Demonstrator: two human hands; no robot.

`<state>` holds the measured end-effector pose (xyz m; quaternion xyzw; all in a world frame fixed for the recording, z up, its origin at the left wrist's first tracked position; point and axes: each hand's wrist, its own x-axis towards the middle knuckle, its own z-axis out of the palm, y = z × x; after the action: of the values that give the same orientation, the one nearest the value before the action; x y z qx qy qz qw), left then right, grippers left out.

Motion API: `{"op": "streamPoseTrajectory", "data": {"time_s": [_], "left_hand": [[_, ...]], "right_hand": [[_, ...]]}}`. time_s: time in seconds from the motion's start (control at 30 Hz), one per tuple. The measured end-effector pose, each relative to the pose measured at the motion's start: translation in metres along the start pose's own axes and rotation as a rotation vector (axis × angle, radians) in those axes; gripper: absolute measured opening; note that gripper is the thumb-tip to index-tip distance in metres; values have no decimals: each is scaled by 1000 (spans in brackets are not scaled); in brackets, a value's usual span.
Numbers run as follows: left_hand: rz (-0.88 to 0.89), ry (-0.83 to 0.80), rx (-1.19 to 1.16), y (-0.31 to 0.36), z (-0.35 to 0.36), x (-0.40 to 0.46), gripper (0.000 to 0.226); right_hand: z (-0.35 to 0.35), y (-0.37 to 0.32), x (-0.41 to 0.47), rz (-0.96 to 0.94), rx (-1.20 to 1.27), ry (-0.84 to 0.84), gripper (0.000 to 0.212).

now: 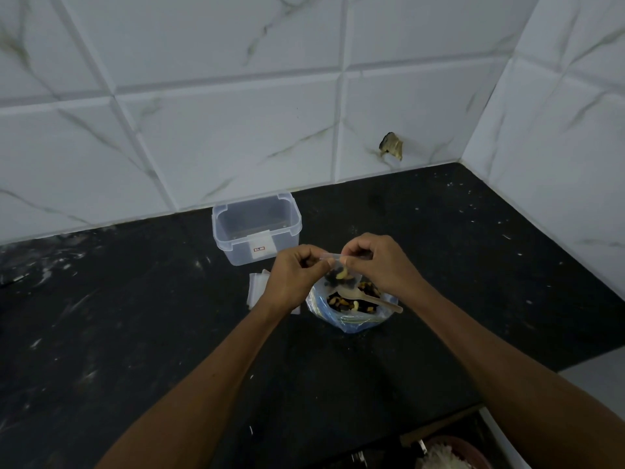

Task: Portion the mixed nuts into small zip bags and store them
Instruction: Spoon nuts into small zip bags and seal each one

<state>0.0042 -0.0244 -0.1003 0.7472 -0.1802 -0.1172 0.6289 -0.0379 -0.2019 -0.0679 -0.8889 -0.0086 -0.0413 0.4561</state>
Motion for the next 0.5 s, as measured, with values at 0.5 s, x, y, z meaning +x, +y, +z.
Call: {"op": "streamPoseTrajectory", "data": {"time_s": [0.5], "left_hand": [[11,51,7,2,2,-3,9]], "right_hand": [[2,0,0,21,40,-34,8]]}}
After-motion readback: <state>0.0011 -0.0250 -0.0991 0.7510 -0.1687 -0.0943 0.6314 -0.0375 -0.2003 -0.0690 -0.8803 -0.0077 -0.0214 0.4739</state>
